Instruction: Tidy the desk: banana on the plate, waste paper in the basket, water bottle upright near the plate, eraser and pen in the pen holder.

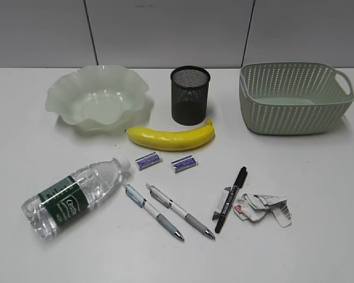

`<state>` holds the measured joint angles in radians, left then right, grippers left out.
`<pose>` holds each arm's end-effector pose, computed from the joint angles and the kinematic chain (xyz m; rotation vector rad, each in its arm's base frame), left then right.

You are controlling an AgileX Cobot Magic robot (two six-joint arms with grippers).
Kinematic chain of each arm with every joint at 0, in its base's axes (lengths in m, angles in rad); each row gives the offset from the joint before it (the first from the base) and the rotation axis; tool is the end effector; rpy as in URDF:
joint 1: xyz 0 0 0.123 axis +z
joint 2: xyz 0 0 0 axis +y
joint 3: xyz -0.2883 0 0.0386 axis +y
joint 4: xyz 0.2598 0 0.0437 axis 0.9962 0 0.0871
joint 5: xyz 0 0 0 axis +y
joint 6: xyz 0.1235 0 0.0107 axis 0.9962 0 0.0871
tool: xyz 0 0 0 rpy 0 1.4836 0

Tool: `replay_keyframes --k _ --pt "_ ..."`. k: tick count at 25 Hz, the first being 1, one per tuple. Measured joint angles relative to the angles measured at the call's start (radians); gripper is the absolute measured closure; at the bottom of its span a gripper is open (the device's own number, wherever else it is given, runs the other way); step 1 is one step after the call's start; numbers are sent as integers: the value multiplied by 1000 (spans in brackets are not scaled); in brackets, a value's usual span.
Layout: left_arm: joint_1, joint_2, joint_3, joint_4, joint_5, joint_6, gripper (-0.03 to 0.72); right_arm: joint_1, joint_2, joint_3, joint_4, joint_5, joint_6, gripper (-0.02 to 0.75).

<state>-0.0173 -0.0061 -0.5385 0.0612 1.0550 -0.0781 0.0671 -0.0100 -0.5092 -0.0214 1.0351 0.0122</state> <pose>0.0240 0.0062 0.2810 -0.0648 1.9915 0.0110 0.0280 -0.0004 0.2740 -0.0540 1.9987 0.0255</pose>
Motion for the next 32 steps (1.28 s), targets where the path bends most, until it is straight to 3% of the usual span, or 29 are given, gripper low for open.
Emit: replay_keyframes --k 32 --pt "0 0 0 0 0 0 458 0 0 0 0 0 0 489"
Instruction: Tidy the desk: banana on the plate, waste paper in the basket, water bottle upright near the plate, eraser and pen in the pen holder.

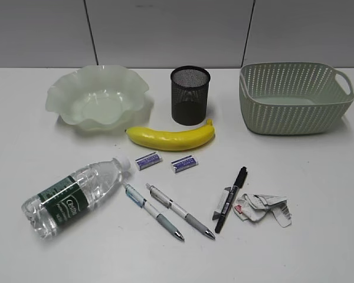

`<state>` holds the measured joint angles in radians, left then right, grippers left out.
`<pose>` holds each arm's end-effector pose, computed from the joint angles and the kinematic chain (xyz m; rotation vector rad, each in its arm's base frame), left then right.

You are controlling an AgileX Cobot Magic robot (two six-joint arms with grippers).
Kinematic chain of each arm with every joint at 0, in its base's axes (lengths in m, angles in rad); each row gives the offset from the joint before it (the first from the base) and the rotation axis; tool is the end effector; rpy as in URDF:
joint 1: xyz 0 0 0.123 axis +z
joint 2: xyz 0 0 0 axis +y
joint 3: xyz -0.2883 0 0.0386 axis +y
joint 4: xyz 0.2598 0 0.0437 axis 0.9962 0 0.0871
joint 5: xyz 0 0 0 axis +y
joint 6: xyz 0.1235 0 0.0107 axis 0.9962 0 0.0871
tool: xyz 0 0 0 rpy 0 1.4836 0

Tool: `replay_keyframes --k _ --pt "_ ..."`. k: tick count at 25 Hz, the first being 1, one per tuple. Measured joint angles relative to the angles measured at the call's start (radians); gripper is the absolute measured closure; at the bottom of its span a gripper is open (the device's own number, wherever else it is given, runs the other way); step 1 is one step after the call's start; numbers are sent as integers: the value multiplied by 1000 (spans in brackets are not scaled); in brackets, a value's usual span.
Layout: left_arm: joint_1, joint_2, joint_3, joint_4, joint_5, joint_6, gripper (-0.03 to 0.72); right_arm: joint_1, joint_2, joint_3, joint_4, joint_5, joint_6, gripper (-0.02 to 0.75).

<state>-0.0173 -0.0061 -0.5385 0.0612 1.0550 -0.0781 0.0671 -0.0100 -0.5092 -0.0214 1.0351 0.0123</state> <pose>0.0240 0.0062 0.2810 -0.0648 1.9915 0.0110 0.0280 -0.0004 0.2740 -0.0539 1.9987 0.0256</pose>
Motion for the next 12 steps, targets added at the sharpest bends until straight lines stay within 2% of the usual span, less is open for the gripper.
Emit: replay_keyframes --k 7,9,12 --pt "-2 0 -6 -23 -14 0 458 0 0 0 0 0 1 489" --pt "-8 18 -22 -54 -92 0 458 0 0 0 0 0 0 489" --pt "-10 84 -33 -91 -326 0 458 0 0 0 0 0 0 489"
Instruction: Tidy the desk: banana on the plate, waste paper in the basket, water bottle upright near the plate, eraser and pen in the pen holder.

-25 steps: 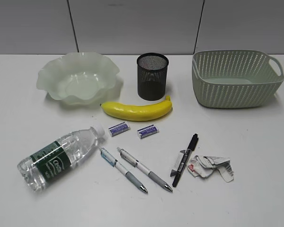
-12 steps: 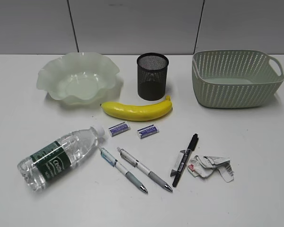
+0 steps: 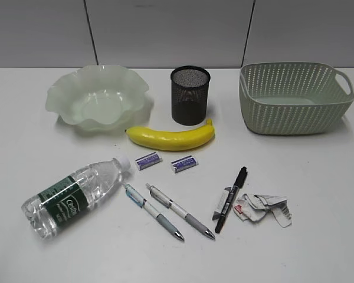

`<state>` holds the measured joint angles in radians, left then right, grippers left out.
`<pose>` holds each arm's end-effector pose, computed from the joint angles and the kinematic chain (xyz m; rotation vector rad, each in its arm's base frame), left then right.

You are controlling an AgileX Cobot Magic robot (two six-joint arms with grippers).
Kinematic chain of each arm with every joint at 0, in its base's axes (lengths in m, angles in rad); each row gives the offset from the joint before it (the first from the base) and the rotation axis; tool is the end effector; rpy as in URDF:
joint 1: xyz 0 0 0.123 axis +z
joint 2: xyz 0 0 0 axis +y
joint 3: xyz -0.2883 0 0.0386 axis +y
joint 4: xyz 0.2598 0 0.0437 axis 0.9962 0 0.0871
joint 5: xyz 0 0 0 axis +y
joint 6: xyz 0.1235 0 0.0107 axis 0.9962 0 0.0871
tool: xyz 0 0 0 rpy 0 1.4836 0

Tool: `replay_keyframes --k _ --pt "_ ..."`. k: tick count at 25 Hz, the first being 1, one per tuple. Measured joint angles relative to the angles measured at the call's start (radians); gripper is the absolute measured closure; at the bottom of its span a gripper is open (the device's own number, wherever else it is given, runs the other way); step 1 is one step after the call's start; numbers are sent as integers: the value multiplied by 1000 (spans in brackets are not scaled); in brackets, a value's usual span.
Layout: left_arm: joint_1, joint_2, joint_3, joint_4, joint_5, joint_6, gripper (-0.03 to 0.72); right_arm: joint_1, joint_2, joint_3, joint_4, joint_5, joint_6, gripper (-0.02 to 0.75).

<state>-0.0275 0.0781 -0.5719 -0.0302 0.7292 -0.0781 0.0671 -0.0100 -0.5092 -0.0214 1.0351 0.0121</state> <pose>0.0461 -0.0038 0.3272 -0.0480 1.7194 -0.1122 0.0280 -0.0004 0.2740 -0.0541 1.9987 0.0255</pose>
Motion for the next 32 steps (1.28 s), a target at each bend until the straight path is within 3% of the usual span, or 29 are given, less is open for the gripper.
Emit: replay_keyframes --k 7,10,13,17,24,28,32 --pt "-2 371 -10 -186 -393 18 458 0 0 0 0 1 0 489" --pt "-37 565 -53 -232 -432 109 455 0 0 0 0 1 0 489" --pt "-114 785 -129 -238 -441 243 449 0 0 0 0 1 0 489" --pt "-245 1031 -246 -240 -407 407 428 0 0 0 0 1 1 489" --pt "-412 1437 -533 -241 -186 640 193 0 0 0 0 1 1 489" --pt "-492 1630 -695 -228 -103 740 163 0 0 0 0 1 1 489" --pt "-553 1792 -841 -175 -46 760 160 0 0 0 0 1 0 489"
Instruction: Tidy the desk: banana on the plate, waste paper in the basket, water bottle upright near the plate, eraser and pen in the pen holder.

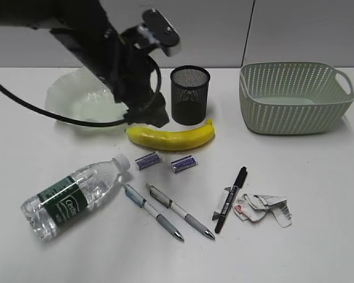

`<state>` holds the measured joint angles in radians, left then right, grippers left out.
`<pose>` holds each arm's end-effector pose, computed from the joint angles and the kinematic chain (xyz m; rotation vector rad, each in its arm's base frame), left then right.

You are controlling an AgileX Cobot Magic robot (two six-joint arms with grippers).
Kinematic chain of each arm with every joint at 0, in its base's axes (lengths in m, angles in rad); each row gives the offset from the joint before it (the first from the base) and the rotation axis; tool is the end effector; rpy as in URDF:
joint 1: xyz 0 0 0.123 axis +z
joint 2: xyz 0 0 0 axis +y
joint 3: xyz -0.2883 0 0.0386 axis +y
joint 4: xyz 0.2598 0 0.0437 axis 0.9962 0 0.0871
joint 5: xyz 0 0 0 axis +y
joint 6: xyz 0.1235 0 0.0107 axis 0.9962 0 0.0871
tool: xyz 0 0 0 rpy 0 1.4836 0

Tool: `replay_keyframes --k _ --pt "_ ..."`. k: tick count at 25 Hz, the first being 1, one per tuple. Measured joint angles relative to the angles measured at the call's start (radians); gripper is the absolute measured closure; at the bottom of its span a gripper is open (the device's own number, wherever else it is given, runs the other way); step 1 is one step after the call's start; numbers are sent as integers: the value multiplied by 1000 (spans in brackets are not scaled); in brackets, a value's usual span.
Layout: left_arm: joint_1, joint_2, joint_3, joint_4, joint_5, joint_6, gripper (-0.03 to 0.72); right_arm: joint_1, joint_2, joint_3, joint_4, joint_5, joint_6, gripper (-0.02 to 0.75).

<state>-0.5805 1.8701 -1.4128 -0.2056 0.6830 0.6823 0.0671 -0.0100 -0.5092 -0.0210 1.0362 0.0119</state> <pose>0.3559 -0.2526 0.2054 1.4065 2.2007 -0.1895 0.0279 -0.0004 0.2738 -0.0543 1.9998 0.0258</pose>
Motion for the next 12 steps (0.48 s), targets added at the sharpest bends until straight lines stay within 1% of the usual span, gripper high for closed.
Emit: replay_keyframes --k 3,6,12 --pt "-35 99 -82 14 22 1 160 0 0 0 0 0 0 489" --pt "-56 182 -134 42 21 2 159 0 0 0 0 0 0 489" --pt "-62 306 -196 134 18 2 159 0 0 0 0 0 1 489"
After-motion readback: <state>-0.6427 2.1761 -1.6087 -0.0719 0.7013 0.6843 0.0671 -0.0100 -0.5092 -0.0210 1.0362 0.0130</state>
